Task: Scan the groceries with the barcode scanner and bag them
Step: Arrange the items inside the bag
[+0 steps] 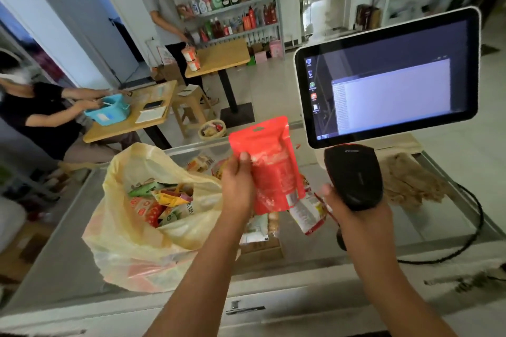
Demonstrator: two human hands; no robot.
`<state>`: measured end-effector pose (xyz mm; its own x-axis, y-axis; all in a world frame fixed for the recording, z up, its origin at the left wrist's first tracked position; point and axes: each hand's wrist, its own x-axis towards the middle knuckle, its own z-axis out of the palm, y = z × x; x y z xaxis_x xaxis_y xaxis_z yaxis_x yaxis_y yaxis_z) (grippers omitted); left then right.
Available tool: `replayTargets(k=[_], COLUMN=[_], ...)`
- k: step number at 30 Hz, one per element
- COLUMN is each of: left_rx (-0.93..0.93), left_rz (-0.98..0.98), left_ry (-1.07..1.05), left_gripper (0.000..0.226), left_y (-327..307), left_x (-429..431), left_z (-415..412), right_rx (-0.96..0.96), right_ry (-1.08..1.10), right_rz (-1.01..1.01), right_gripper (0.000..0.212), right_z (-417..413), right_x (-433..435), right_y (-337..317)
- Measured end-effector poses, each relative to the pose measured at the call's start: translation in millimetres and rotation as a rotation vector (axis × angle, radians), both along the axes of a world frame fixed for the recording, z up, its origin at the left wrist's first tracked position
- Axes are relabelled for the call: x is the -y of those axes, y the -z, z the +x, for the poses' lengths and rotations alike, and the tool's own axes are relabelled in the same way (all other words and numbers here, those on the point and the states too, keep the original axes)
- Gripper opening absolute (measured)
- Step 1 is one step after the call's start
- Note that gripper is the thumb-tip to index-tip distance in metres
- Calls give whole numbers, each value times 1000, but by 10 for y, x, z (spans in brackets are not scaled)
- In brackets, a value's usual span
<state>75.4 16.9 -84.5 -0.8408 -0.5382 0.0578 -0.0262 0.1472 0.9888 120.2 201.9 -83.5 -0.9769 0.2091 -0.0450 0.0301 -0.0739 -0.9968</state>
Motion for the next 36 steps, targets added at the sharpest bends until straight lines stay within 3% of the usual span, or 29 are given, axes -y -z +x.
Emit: replayTargets(k=[3,8,11,14,16,23,32,36], left_rx=[11,28,114,172,171,3,12,82], left_rz=[413,606,529,377,316,308,326,268], left_ry=[12,126,455,680,657,458,499,522], left_gripper=[24,27,41,78,92,95,83,90], left_y=[-244,-344,-412,-322,-256,-182,-234,-232], left_x=[-39,-170,-131,-87,-108,-52,-4,-92], left_z=[106,318,406,457,477,437,528,565], right_rx=[-34,-49,-33,-17,-9,-39,-29,-78], right_ry=[-61,-138,-53,1,13,-105,-29,24], right_rz=[-50,-139,-193,-196,-198,-123,-143,-115], right_gripper=[43,41,37,36,35,36,34,39], right_z=[3,121,127,81,39,23,50,80], right_x=[17,105,76,16,-12,55,127,168], right_y=[-80,-157,-178,-171,-163,-254,-311,-278])
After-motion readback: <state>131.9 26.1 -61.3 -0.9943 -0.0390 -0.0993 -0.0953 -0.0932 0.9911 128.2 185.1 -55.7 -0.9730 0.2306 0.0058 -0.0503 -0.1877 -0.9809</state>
